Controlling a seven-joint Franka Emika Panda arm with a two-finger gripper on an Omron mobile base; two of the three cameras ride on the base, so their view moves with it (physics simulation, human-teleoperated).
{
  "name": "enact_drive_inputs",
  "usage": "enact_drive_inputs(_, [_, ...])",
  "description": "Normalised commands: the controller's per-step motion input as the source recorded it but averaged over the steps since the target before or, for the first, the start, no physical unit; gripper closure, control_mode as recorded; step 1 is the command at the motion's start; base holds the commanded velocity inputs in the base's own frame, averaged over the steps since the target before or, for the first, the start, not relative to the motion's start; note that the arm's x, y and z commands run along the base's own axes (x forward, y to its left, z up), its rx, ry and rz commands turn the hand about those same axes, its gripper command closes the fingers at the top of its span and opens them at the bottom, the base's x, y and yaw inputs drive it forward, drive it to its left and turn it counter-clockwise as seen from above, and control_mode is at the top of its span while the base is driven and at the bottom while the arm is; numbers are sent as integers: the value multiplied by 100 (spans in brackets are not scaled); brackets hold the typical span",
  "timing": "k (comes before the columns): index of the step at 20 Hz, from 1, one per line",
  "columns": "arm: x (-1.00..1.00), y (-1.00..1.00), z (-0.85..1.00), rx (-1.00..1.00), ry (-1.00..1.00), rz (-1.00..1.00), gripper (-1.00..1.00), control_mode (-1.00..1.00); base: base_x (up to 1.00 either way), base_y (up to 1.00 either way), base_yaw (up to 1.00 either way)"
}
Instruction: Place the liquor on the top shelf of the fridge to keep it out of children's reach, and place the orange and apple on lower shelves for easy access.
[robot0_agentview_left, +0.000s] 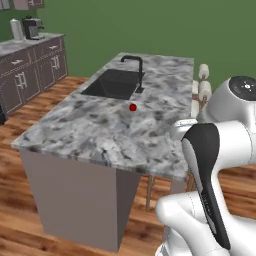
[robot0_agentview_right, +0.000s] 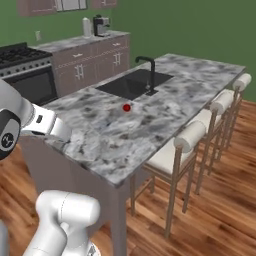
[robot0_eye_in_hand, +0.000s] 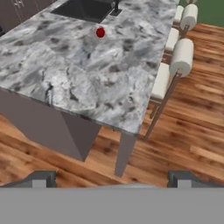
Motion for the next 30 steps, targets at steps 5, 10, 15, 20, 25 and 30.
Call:
enact_drive_inputs(5, [0,0,0,0,0,0,-100,100,8,11,-29])
enact_drive_inputs(10, [0,0,0,0,0,0,-100,100,11,35,-26])
enact_drive_inputs(15, [0,0,0,0,0,0,-100,100,12,40,-25])
enact_drive_inputs(20, [0,0,0,0,0,0,-100,100,14,23,-23])
enact_drive_inputs(25, [0,0,0,0,0,0,-100,100,3,-6,-16])
enact_drive_inputs(30, [0,0,0,0,0,0,-100,100,0,-39,-10])
